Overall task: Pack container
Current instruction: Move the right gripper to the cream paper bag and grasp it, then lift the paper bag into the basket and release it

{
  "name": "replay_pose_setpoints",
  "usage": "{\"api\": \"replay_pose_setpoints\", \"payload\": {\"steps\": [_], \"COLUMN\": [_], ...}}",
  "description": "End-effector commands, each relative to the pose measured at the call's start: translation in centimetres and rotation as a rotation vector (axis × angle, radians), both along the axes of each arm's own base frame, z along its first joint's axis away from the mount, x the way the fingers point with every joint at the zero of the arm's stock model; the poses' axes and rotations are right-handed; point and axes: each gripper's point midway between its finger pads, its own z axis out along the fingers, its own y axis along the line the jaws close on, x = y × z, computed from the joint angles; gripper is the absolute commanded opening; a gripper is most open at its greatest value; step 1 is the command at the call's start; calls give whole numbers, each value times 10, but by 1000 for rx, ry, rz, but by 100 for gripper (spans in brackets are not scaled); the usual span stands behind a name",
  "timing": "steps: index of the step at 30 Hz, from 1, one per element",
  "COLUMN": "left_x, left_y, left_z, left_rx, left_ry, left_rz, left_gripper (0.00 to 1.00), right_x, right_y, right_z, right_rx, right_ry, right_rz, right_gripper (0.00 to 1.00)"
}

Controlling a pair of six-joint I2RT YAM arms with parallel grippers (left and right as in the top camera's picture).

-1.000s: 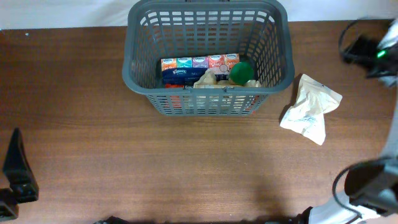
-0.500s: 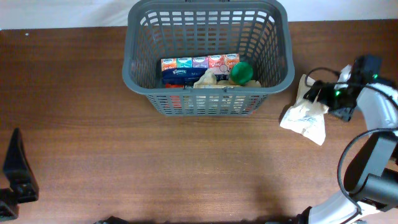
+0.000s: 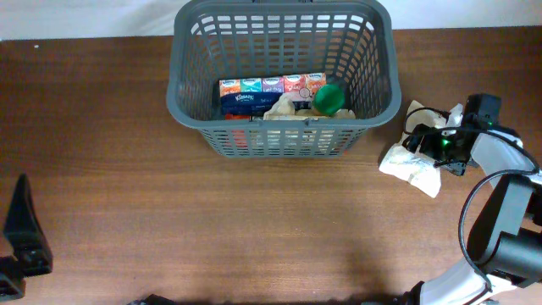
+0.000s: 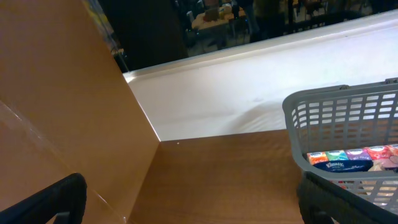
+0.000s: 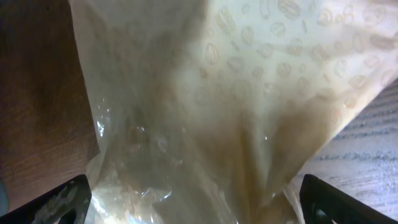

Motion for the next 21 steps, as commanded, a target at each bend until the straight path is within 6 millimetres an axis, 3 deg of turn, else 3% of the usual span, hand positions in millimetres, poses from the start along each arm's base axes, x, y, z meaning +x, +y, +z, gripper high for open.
{"api": "replay_pose_setpoints", "payload": {"steps": [1, 7, 12, 13, 15, 20, 21], "left_x": [1, 1, 1, 1, 1, 1, 1], "left_y": [2, 2, 2, 2, 2, 2, 2], "left_z": [0, 0, 0, 0, 0, 0, 0], "left_rx": [-10, -10, -10, -10, -10, -10, -10], "left_ry": [0, 0, 0, 0, 0, 0, 0], "left_rz": [20, 20, 20, 20, 20, 20, 20], "left_gripper": [99, 99, 99, 99, 99, 99, 99], "right_x": [-5, -14, -16, -16, -16, -14, -11], "right_y": [7, 11, 12, 12, 13, 18, 19], "right_z": [-15, -49, -56, -56, -56, -49, -44], "right_rx": [29, 75, 84, 84, 85, 121, 131], "right_ry": [28, 113, 129, 129, 131, 123, 112], "right_rz": [-2, -55, -54, -54, -54, -50, -46], "right_gripper": [100, 91, 76, 71, 52, 27, 25]}}
